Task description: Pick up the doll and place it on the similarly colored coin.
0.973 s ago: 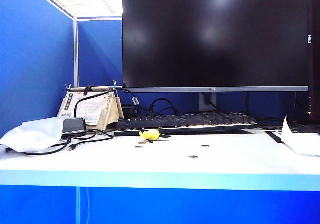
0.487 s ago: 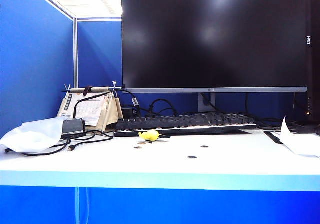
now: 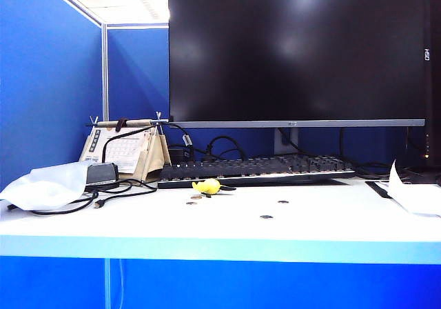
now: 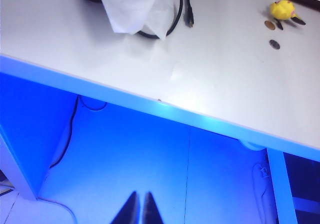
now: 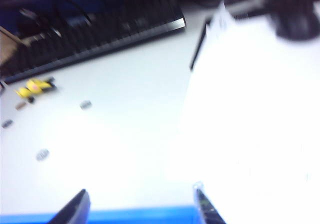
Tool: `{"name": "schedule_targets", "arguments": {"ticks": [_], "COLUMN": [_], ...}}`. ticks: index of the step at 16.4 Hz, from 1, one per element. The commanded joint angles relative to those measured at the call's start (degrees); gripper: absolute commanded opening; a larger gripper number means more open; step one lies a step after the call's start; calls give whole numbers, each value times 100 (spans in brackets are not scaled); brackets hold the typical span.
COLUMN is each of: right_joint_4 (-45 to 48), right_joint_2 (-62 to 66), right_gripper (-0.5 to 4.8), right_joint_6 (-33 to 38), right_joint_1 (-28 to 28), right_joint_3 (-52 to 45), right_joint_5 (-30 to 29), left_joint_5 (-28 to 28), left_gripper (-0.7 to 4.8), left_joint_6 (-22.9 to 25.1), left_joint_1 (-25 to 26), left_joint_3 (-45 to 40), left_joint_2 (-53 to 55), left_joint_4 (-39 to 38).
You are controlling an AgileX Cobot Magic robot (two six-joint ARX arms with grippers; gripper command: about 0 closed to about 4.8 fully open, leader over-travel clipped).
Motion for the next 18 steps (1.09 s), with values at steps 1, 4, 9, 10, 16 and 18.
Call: {"name": "schedule_targets", "arguments": {"ticks": [1, 4, 9, 10, 16, 18], "right_joint_4": [94, 149, 146, 144, 144, 149], "right_joint_2": [9, 52, 52, 52, 57, 44], "right_gripper": [270, 270, 270, 270, 31, 32], "right_joint_6": [79, 13, -9, -9, -4, 7], "right_joint_1": [2, 7, 7, 11, 13, 13], "right_joint_3": [-372, -374, -376, -376, -376, -374], "right_joint_5": [9, 122, 146, 144, 118, 120], "left_joint_5": [-238, -164, -173, -170, -170, -170], "left_gripper": [26, 26, 26, 26, 26, 26], "left_joint_6": [195, 1056, 909, 909, 909, 909], "left_joint_1": [4, -2, 0, 0, 0, 0], "left_joint_3": [-17, -20, -20, -20, -20, -20], "left_joint_2": [9, 15, 11, 11, 11, 11], "left_joint_4": [-68, -57, 186, 201, 192, 192]}}
